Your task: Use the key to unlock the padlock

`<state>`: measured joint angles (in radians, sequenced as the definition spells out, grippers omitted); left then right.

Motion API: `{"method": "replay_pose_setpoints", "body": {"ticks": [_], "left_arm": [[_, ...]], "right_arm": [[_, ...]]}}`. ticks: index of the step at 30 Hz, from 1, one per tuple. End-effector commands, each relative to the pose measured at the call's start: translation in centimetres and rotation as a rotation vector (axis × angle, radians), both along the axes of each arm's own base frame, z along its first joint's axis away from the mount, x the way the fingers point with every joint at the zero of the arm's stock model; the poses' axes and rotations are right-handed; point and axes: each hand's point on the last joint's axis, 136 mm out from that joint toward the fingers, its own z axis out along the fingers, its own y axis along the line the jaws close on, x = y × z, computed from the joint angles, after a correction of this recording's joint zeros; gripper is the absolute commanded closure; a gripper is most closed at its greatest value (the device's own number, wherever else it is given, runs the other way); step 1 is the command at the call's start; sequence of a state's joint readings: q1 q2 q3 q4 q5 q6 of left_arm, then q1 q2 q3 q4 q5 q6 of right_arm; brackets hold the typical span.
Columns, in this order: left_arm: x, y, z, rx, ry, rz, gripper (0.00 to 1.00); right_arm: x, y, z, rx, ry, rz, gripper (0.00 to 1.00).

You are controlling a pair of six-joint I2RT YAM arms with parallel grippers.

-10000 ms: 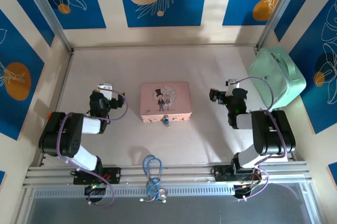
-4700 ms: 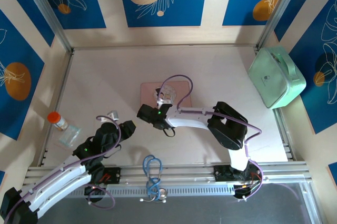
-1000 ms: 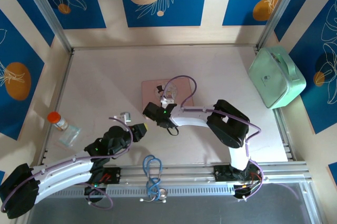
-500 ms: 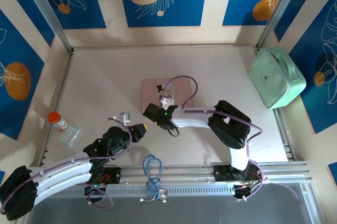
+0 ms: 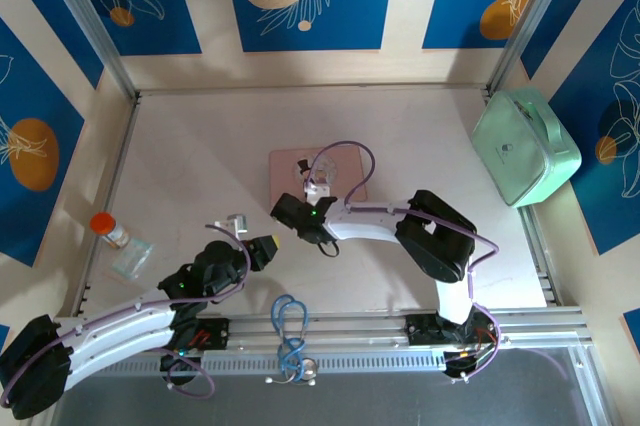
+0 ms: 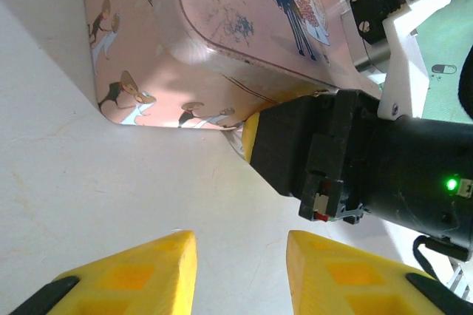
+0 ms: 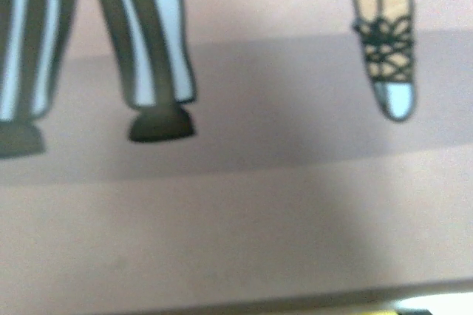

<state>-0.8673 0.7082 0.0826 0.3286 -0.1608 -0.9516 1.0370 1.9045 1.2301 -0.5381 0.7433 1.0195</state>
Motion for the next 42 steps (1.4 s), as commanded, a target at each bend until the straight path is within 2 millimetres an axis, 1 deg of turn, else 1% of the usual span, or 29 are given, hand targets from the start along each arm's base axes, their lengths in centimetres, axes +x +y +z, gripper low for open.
{"method": "replay_pose_setpoints", "body": {"ticks": [1, 4, 6, 11, 13, 16, 21, 23, 26, 28, 29, 31, 32, 33, 36, 42], "left_arm": [[-0.4, -0.1, -0.5, 0.019, -0.005, -0.020, 0.62], [-0.4, -0.1, -0.5, 0.023, -0.010, -0.024, 0.62], [-0.4, -0.2, -0.5, 0.025, -0.014, -0.033, 0.62], [-0.6, -1.1, -0.1, 0.028, -0.033, -0.081, 0.60], [-0.6, -1.5, 0.0, 0.026, -0.036, -0.098, 0.60], [-0.6, -2.1, 0.1, 0.005, -0.037, -0.118, 0.60], [-0.8, -2.9, 0.7, -0.073, -0.058, -0.139, 0.59], [-0.8, -3.4, 0.9, -0.077, -0.062, -0.162, 0.59], [-0.8, -4.1, 1.1, -0.092, -0.069, -0.185, 0.59], [-0.8, -4.4, 0.9, -0.098, -0.068, -0.195, 0.59], [-0.8, -4.6, 0.7, -0.095, -0.063, -0.201, 0.61], [-0.8, -5.2, 0.1, -0.089, -0.045, -0.222, 0.71], [-0.8, -5.5, -0.2, -0.088, -0.037, -0.232, 0.73], [-0.8, -5.7, -0.5, -0.094, -0.028, -0.236, 0.73], [-0.6, -6.4, -1.3, -0.116, -0.014, -0.245, 0.68], [-0.3, -8.2, -1.2, -0.174, -0.068, -0.284, 0.58]], "right_arm": [[-0.8, -0.3, 0.6, -0.026, 0.080, -0.012, 0.92], [-1.8, -0.1, 0.6, -0.016, 0.175, 0.011, 0.93], [-2.7, -0.5, 0.3, -0.020, 0.270, -0.003, 0.95], [-4.7, 0.2, -0.6, 0.032, 0.477, 0.014, 0.97], [-5.2, 0.2, -0.8, 0.041, 0.531, 0.010, 0.99], [-5.6, 0.4, -0.5, 0.080, 0.584, 0.021, 1.00], [-6.1, 1.1, 0.5, 0.156, 0.673, 0.053, 1.00], [-6.2, 1.1, 0.8, 0.181, 0.694, 0.056, 1.00], [-6.5, 1.7, 1.1, 0.240, 0.738, 0.069, 1.00], [-6.6, 1.9, 1.3, 0.265, 0.763, 0.075, 1.00], [-6.6, 2.0, 1.4, 0.278, 0.773, 0.078, 1.00], [-6.5, 2.0, 1.6, 0.301, 0.789, 0.080, 1.00], [-6.5, 2.0, 1.7, 0.308, 0.795, 0.081, 1.00], [-6.5, 1.9, 1.7, 0.312, 0.800, 0.082, 1.00], [-6.6, 2.0, 2.0, 0.331, 0.818, 0.084, 1.00], [-6.7, 1.8, 2.0, 0.341, 0.836, 0.074, 1.00]]}}
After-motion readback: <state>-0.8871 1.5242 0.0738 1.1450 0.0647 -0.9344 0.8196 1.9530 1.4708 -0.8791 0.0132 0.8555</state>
